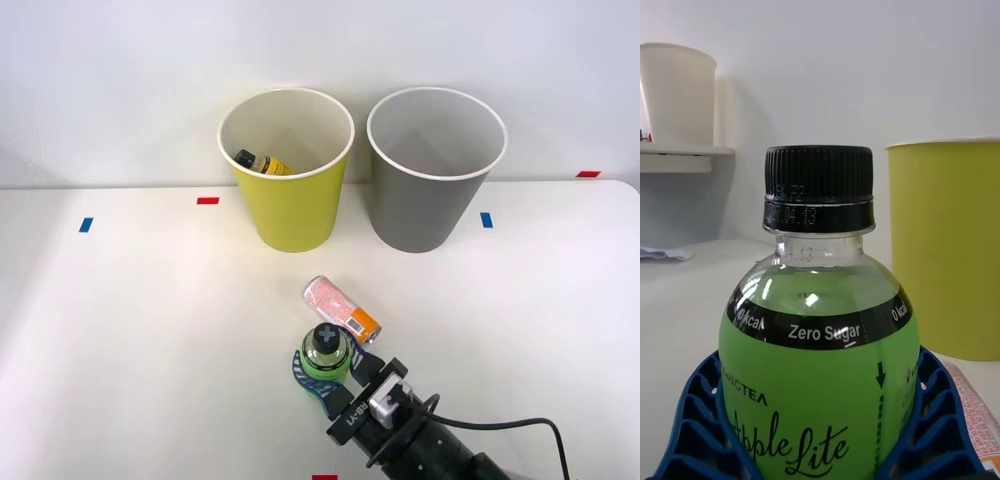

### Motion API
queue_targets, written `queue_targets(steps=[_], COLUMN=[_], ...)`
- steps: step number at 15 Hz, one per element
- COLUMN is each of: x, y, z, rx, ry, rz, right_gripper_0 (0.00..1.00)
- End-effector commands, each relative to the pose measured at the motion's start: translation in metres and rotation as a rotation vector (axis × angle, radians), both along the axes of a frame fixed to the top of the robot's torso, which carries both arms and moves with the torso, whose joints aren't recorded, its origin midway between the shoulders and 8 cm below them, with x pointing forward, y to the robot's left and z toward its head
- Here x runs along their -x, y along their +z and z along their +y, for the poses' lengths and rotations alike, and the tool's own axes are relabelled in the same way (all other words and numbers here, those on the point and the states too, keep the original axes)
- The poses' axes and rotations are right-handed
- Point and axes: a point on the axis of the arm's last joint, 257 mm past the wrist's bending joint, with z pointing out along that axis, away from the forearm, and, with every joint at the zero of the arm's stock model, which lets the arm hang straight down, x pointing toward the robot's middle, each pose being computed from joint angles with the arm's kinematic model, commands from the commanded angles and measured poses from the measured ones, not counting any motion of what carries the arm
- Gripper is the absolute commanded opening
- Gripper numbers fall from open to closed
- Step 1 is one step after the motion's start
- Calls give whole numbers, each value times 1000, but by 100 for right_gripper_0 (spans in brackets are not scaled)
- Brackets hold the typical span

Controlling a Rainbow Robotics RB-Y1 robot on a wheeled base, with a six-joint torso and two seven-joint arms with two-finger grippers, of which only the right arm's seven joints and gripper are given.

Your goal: Put cans in the gray bin, plastic bottles in the light green bin

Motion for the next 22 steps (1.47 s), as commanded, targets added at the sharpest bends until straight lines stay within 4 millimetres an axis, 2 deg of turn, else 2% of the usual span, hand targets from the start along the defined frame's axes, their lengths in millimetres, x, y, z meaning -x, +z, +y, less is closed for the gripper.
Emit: queue_targets(steps=[1,5,13,17,22], x=[-2,-10,-23,-37,-44], y=[6,27,97,123,174], z=[-7,-20,-53,-57,-61], rx=[-16,-54,-135,-150,-240], ry=[-17,-43,-49,-56,-18], rz=[-10,-30,-32,-39,-46], right_gripper_0=[0,0,0,0,0])
